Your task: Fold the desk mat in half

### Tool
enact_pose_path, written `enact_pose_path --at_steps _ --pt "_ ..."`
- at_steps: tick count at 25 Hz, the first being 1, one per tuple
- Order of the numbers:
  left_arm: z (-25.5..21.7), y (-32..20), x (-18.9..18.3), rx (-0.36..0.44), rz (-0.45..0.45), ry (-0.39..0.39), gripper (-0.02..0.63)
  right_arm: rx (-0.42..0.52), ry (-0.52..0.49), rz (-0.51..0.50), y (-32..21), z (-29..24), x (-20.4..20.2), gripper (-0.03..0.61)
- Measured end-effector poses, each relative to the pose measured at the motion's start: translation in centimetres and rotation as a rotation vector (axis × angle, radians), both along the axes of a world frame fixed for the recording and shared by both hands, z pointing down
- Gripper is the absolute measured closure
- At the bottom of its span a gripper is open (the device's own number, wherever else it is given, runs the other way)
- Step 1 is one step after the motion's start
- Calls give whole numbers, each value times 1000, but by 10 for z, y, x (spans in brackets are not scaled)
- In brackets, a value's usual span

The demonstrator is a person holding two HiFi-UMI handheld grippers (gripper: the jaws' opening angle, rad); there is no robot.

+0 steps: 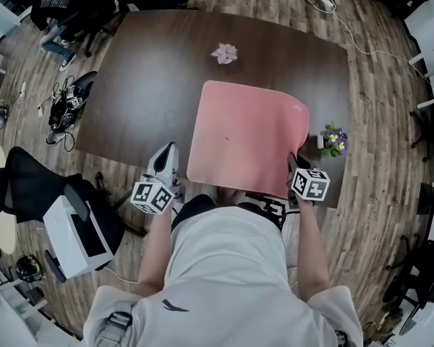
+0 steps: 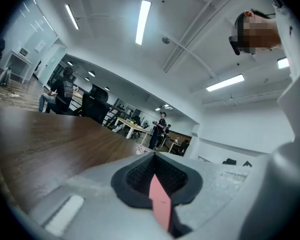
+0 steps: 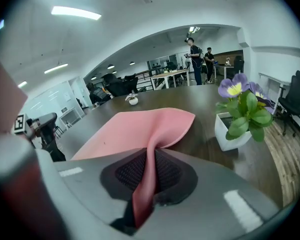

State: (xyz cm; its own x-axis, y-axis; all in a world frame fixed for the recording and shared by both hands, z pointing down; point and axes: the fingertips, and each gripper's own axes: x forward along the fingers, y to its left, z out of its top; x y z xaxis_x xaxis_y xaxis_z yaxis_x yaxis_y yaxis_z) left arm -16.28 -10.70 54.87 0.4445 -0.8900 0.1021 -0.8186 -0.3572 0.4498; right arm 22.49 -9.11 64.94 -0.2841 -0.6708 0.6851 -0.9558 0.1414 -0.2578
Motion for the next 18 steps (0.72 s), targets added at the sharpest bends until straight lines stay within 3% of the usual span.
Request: enact_pose_path --at_steps 11,18 --pt "-1 9 -12 -4 -51 -3 611 67 -169 -171 -25 -72 -93 543" --pt "0 20 -35 -13 -111 -16 611 41 -237 -297 -51 -77 -169 543"
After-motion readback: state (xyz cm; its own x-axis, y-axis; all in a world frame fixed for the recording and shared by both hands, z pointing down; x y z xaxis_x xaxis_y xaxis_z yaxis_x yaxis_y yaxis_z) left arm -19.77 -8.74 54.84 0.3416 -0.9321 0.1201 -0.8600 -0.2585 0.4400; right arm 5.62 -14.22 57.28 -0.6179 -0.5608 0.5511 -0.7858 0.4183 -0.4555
